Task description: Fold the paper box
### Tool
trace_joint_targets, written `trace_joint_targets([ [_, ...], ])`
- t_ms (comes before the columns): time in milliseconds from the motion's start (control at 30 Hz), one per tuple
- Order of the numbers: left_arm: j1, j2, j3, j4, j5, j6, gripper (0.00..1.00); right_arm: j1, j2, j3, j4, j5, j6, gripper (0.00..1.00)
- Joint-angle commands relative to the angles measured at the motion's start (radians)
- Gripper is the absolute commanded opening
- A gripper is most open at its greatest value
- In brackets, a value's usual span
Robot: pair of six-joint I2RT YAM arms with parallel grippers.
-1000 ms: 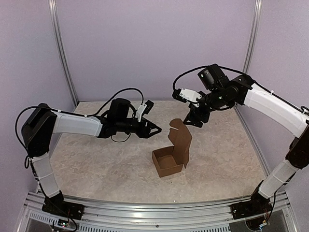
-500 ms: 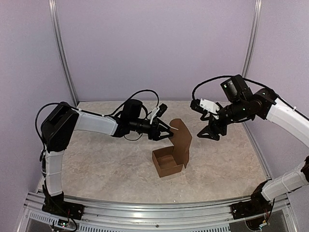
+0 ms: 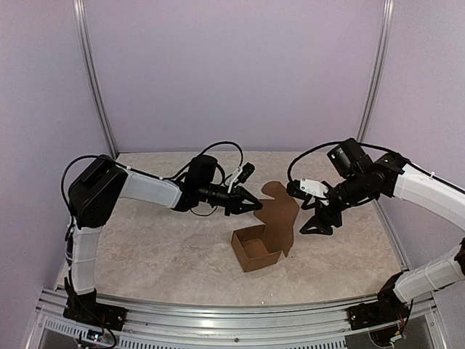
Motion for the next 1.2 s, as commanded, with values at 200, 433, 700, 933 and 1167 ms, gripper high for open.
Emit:
trace_joint_targets([
  [200,-0.012,-0.209,-0.287,0.191,-0.011,-0.121,0.00,-0.008,0.087,-0.040,0.147,-0.107,-0.025,0.78],
  [433,-0.012,-0.368,-0.437,0.119,-0.398,-0.058,0.00,-0.018,0.084,-0.051,0.199,-0.085,-0.053,0.77],
  [700,-0.013,-0.448,-0.471,0.059,-0.607,0.042,0.00,-0.099,0.123,-0.029,0.333,-0.113,-0.005,0.71],
  [933,-0.020,-0.424,-0.474,0.061,-0.610,0.027,0.00,-0.199,0.215,-0.031,0.433,-0.192,0.031,0.60],
  [1167,-0.035,-0.381,-0.443,0.047,-0.610,0.028,0.10,-0.221,0.275,-0.049,0.471,-0.233,0.073,0.59],
])
